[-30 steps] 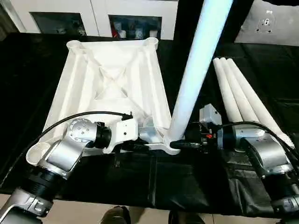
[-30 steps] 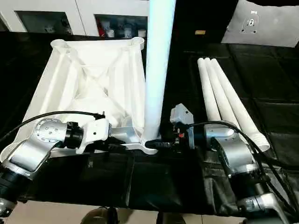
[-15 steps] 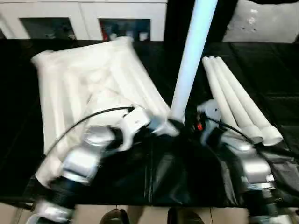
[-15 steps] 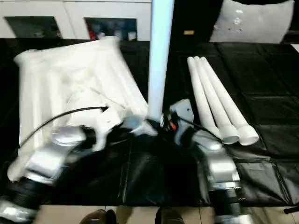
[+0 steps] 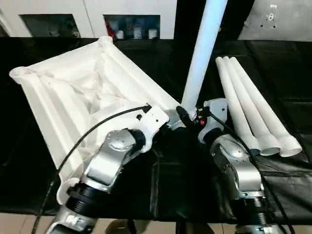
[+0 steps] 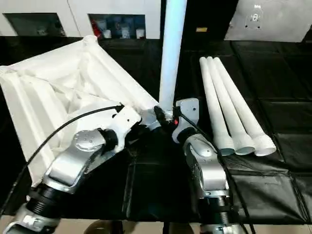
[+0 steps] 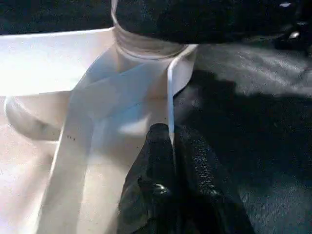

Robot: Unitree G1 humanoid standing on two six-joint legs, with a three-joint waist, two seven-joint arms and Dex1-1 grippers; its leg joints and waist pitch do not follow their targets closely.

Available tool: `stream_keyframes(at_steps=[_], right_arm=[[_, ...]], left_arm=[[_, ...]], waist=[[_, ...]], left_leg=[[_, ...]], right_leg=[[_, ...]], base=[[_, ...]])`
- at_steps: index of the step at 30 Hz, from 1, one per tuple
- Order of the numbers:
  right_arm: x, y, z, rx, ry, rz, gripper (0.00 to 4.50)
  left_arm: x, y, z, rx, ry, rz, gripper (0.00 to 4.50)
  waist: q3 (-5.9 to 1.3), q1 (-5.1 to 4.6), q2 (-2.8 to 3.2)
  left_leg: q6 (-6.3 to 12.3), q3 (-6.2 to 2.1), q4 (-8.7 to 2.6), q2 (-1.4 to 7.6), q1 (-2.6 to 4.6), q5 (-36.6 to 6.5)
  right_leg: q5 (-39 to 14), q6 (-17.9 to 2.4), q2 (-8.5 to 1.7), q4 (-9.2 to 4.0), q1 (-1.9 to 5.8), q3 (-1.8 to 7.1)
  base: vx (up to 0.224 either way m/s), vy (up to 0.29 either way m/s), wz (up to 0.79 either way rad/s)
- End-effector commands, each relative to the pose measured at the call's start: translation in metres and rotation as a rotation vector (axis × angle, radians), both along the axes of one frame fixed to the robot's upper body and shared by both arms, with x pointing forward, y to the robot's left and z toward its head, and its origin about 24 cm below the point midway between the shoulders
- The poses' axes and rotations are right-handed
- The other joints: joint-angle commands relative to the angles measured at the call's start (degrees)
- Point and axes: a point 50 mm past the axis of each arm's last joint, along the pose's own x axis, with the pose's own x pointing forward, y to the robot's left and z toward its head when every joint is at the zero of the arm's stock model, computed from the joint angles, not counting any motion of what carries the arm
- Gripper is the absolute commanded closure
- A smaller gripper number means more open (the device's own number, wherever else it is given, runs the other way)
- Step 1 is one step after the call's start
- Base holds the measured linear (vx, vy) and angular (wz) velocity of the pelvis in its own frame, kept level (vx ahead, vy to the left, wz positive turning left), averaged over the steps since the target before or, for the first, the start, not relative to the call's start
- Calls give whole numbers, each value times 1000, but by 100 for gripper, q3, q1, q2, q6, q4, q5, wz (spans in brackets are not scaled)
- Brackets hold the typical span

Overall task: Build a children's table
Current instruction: Rotate leg to tighten

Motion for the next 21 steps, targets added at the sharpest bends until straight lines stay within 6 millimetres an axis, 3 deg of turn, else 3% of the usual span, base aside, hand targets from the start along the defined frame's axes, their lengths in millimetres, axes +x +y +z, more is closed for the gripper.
stream_keyframes(at_steps=[1, 4, 5, 10, 11, 18, 21], right_arm=[[-6, 16, -6, 8, 16, 110, 104], [-6, 0, -3, -26, -7, 180, 95], [-7, -7, 0, -42, -20, 224, 64], [-9, -29, 6, -117, -38, 375, 34], [-10, -31, 7, -127, -36, 408, 9], [-20, -44, 9, -210, 15, 634, 1], [-21, -51, 9, -241, 38, 657, 1]], left_arm=[[-2, -9, 16, -36, -79, -72, 450], [-3, 4, 11, 2, -72, -128, 450], [-4, 10, 10, 12, -69, -164, 450], [-10, 26, 6, 66, -47, -307, 450], [-10, 28, 5, 74, -43, -327, 450], [-3, 46, 0, 170, -22, -392, 450], [5, 49, 0, 178, -24, -345, 450]], waist=[[-452, 9, -15], [-450, 15, -4], [-465, 24, -27], [-477, 73, -11], [-479, 89, -10], [-473, 155, -34], [-488, 152, -60]], left_leg=[[768, -143, -282, 280, 48, -305], [694, -145, -291, 297, 63, -442], [688, -148, -280, 290, 62, -436], [732, -132, -262, 306, 96, -441], [731, -141, -262, 307, 94, -447], [654, -137, -269, 319, 129, -646], [645, -140, -254, 308, 98, -558]], right_leg=[[107, -1499, -441, -357, 421, 280], [-165, -1485, -444, -369, 418, 284], [-161, -1482, -444, -358, 432, 283], [-131, -1527, -439, -344, 402, 287], [-152, -1528, -440, -340, 413, 281], [-565, -1501, -454, -370, 400, 286], [-547, -1493, -463, -356, 420, 282]], base=[[0, 0, 0], [0, 0, 0], [0, 0, 0], [0, 0, 0], [0, 0, 0], [0, 0, 0], [0, 0, 0]])
